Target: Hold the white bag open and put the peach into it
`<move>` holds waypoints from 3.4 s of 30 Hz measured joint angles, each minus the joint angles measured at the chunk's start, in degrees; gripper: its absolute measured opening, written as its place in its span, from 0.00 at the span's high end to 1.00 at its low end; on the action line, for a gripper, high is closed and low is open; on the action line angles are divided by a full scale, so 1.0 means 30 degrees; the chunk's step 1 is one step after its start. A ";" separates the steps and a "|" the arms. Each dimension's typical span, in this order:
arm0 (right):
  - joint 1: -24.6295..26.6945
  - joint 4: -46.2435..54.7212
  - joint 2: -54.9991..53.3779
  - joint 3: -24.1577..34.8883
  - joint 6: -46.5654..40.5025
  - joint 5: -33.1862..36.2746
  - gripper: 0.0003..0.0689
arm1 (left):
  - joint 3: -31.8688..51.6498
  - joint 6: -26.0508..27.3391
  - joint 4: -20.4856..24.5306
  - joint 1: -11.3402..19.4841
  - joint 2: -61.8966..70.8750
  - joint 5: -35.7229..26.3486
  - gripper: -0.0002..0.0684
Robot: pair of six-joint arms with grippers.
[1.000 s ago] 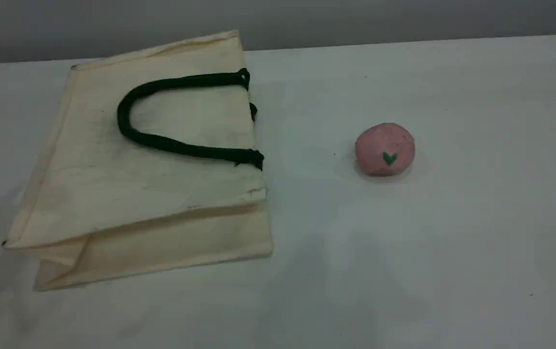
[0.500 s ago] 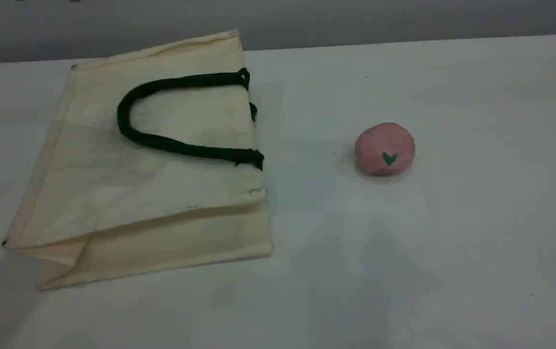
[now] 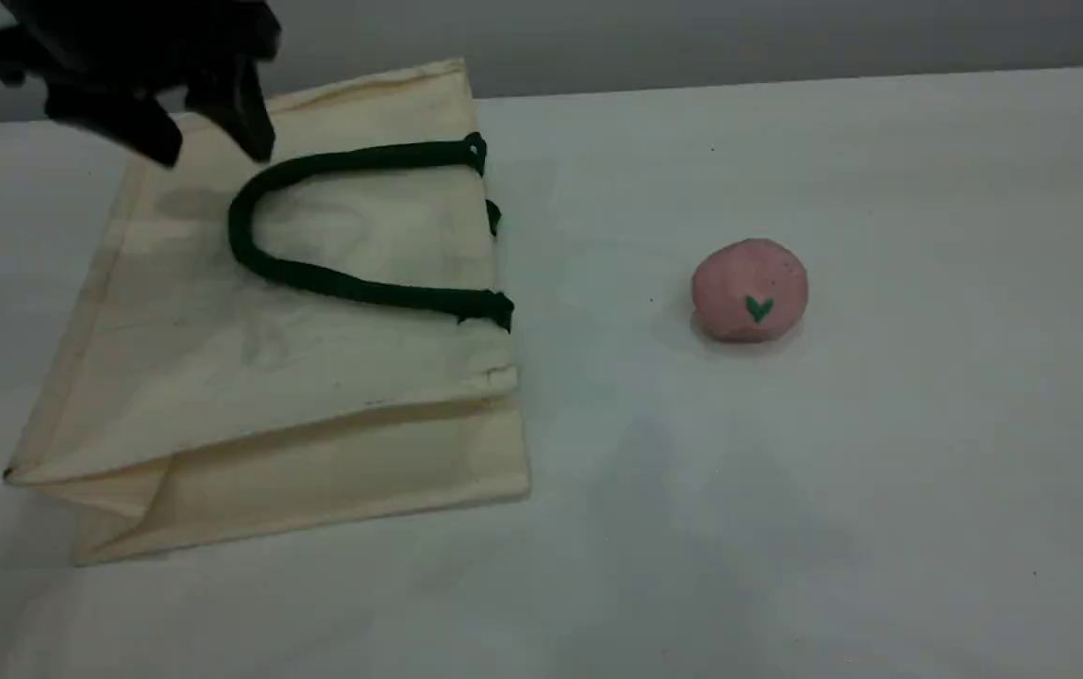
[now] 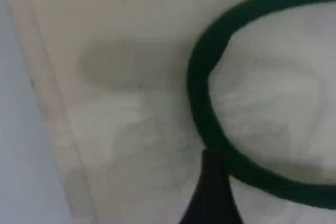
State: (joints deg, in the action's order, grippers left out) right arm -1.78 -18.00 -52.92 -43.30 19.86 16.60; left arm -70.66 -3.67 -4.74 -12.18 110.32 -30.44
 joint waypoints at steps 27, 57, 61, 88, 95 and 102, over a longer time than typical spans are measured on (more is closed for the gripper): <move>0.0000 -0.0036 -0.0858 0.0000 0.0000 -0.0033 0.44 | 0.0017 -0.4042 0.3541 0.0255 0.1551 0.1251 0.26; 0.0000 -0.0075 -0.0858 0.0000 0.0000 0.0022 0.44 | -0.0123 -0.3881 0.3541 0.0238 0.4035 0.3728 0.86; 0.0000 -0.0075 -0.0858 0.0000 0.0000 0.0022 0.44 | -0.0125 -0.3434 0.3560 0.0238 0.4049 0.3574 0.86; 0.0000 -0.0075 -0.0858 0.0000 -0.0020 0.0000 0.44 | -0.9793 0.7810 -0.1183 0.0209 0.3505 -0.9828 0.86; 0.0000 -0.0075 -0.0877 0.0000 -0.0020 0.0067 0.44 | -1.3036 1.3896 -0.6227 -0.0211 0.3432 -1.3209 0.86; 0.0000 -0.0075 -0.0939 0.0000 -0.0001 0.0157 0.44 | -1.4037 1.5887 -0.5609 -0.1373 0.2780 -1.3239 0.86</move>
State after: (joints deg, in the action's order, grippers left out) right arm -1.78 -18.22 -55.74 -43.30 19.85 17.07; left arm -112.77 43.99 -21.57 -16.30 118.66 -70.16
